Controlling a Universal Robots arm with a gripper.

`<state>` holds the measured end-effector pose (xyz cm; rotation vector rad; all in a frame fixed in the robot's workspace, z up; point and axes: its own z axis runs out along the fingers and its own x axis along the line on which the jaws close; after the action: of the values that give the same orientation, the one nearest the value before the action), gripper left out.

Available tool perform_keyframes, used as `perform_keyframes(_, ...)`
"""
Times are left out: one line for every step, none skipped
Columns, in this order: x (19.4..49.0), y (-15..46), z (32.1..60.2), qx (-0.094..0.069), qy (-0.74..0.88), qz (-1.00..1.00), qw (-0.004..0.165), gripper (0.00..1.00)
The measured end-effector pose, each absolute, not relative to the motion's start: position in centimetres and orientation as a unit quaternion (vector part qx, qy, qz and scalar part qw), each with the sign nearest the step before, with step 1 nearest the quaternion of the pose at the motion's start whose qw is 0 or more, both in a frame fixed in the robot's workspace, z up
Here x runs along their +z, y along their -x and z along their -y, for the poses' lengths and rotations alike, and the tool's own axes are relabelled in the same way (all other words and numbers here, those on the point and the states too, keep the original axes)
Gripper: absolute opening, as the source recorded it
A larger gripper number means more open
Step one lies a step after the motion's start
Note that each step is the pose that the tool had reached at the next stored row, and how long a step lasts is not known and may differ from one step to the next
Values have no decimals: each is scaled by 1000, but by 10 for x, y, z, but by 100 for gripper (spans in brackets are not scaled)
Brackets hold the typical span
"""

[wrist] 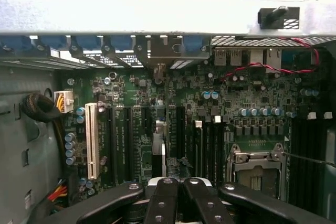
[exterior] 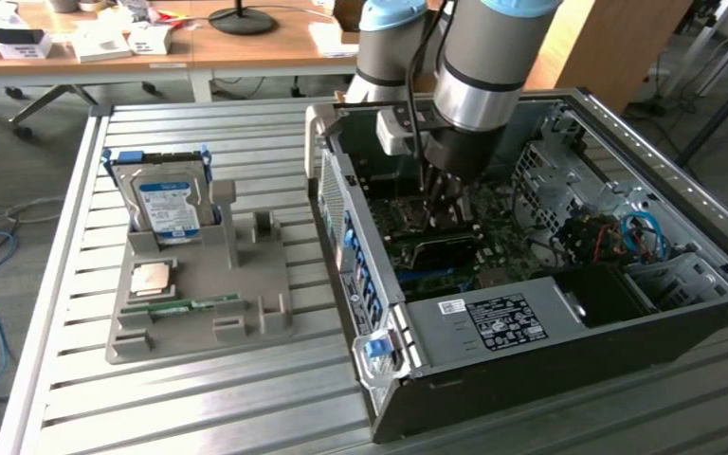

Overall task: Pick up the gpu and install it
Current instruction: 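Press down on the gpu until it lock into place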

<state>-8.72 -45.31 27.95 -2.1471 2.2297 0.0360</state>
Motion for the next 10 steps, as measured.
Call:
perform_keyframes(279, 87, 454, 12, 693, -720, 23, 11)
perform_keyframes(279, 87, 455, 12, 693, -720, 23, 11)
perform_keyframes(279, 87, 455, 12, 693, -720, 23, 11)
perform_keyframes(277, 87, 455, 12, 693, -720, 23, 11)
perform_keyframes(276, 87, 455, 12, 693, -720, 23, 11)
perform_keyframes(274, 87, 455, 12, 693, -720, 23, 11)
perform_keyframes(272, 87, 455, 12, 693, -720, 23, 11)
perform_keyframes(272, 87, 455, 12, 693, -720, 23, 11)
perform_keyframes(272, 87, 455, 12, 693, -720, 23, 11)
perform_keyframes(272, 87, 455, 12, 693, -720, 23, 11)
